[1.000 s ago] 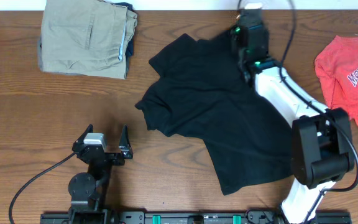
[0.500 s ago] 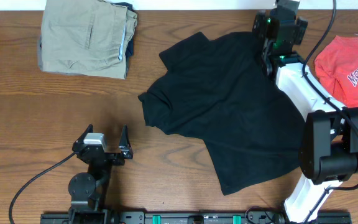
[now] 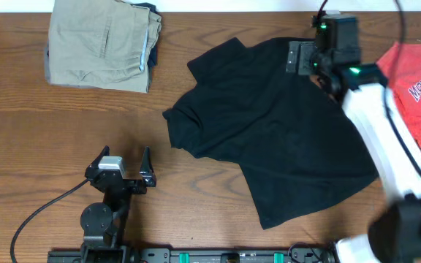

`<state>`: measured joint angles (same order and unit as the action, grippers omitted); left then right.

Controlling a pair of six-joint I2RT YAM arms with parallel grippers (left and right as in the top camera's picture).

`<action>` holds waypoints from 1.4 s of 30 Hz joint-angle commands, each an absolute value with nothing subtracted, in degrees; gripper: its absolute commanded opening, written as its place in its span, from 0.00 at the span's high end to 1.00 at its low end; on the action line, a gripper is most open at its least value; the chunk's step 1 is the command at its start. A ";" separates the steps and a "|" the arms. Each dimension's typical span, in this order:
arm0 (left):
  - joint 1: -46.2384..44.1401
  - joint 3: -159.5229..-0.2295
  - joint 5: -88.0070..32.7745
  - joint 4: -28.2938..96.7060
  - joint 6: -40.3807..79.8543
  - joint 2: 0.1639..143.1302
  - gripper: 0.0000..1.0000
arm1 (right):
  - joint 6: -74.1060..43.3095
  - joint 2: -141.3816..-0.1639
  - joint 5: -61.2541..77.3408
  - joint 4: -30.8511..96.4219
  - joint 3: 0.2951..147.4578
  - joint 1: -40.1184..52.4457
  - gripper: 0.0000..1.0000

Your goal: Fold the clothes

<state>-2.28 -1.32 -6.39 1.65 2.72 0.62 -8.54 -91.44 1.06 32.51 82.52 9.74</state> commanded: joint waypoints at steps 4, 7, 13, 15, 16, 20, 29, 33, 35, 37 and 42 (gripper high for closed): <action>-2.00 -0.23 -6.81 3.36 2.15 0.23 0.02 | -8.95 -81.62 21.96 44.25 83.77 11.16 0.01; -2.00 -0.23 -6.81 3.36 2.15 0.23 0.02 | -9.58 -79.81 21.82 52.73 83.77 11.68 0.01; -2.00 -0.23 -6.81 3.36 2.15 0.27 0.02 | -14.24 -79.48 21.85 66.52 83.77 11.70 0.01; -2.00 -0.23 -6.81 3.36 2.17 0.27 0.02 | -14.28 -79.42 22.52 69.19 83.77 11.88 0.02; -2.00 -0.23 -6.81 3.36 2.17 0.27 0.02 | -14.04 -79.42 22.52 70.43 83.77 12.19 0.02; -2.00 -0.23 -6.83 3.36 2.15 0.27 0.02 | -10.31 -79.42 22.50 74.39 83.53 15.64 0.02; -2.00 -0.23 -6.81 3.36 2.15 0.27 0.02 | -17.34 -79.50 7.77 75.70 77.30 30.59 0.01; -2.00 -0.23 -6.81 3.36 2.17 0.30 0.02 | -19.70 -79.50 6.26 73.06 70.22 34.57 0.13; -2.00 -0.23 -6.81 3.36 2.17 0.30 0.02 | -22.48 -79.50 6.28 71.22 67.00 35.73 0.29; -2.00 -0.23 -6.81 3.36 2.17 0.30 0.02 | -24.56 -79.50 6.61 68.82 63.11 37.08 0.41; -2.00 -0.23 -6.81 3.33 2.15 0.27 0.02 | -25.93 -79.50 11.92 63.00 55.77 39.68 0.43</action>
